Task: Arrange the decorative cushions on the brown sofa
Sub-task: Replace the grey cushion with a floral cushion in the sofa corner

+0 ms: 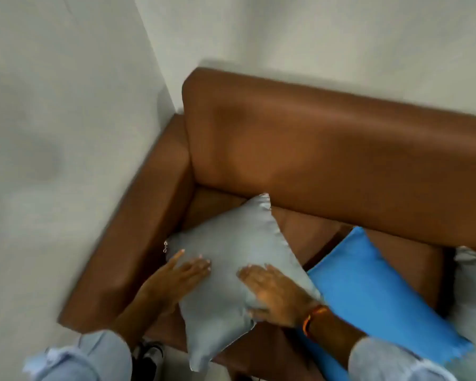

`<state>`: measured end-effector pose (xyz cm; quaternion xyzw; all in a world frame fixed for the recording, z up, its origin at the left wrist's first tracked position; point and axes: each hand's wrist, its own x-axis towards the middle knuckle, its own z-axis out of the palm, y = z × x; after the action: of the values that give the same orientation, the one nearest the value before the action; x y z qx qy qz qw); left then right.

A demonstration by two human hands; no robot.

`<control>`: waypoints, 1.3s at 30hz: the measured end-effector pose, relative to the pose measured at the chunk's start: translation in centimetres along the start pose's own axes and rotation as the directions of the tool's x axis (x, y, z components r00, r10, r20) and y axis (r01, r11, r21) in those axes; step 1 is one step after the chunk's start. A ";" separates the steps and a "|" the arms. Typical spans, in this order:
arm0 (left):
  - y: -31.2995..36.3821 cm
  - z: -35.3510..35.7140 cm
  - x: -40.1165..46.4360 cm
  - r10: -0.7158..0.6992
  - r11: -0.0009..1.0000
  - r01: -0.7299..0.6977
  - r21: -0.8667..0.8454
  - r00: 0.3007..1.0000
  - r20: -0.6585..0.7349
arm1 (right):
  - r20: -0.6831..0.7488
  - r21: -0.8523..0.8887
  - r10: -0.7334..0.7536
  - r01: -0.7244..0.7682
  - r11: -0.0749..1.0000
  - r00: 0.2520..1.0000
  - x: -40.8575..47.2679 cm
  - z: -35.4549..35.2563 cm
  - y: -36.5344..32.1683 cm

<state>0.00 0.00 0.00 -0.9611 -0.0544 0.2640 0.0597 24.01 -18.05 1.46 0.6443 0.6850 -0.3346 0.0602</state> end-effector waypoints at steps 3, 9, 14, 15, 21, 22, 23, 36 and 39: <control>3.2 7.0 0.9 -0.097 0.995 0.099 0.016 0.988 -0.119 | -0.091 -0.218 -0.051 0.030 0.976 0.995 1.9 8.3 -0.8; 4.8 9.4 3.6 -0.175 0.984 0.173 -0.031 0.947 -0.271 | -0.402 -0.393 -0.134 -0.039 0.919 0.906 2.2 15.7 0.1; -0.2 6.0 3.2 -0.061 0.963 -0.013 -0.269 0.962 -0.267 | -0.485 -0.311 -0.080 -0.086 0.946 0.871 1.8 12.0 2.0; -1.4 4.7 3.4 -0.062 0.941 -0.043 -0.334 0.952 -0.299 | -0.519 -0.254 -0.044 -0.105 0.962 0.853 1.6 10.7 2.7; -6.7 -3.4 7.6 -0.373 0.776 -0.112 -0.621 0.712 -0.595 | -0.730 0.239 0.236 -0.084 0.967 0.641 2.1 0.9 8.1; -7.9 -4.5 8.6 -0.399 0.766 -0.108 -0.633 0.692 -0.601 | -0.727 0.352 0.301 -0.041 0.935 0.618 2.3 -1.5 9.5; -8.9 -5.1 9.1 -0.381 0.786 -0.082 -0.613 0.716 -0.585 | -0.707 0.445 0.357 -0.009 0.896 0.610 2.4 -3.4 10.6; -16.6 -11.8 13.3 -0.502 0.812 0.074 -0.579 0.595 -0.627 | -0.495 0.695 0.447 0.031 0.718 0.745 5.9 -15.4 15.3; -16.8 -10.6 14.1 -0.502 0.813 0.143 -0.565 0.663 -0.555 | -0.456 0.690 0.432 0.002 0.724 0.779 8.0 -15.1 16.1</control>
<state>16.33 17.61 4.40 -0.9458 -0.2671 -0.1449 -0.1143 42.83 -4.10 2.86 0.7727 0.4219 -0.3264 -0.3441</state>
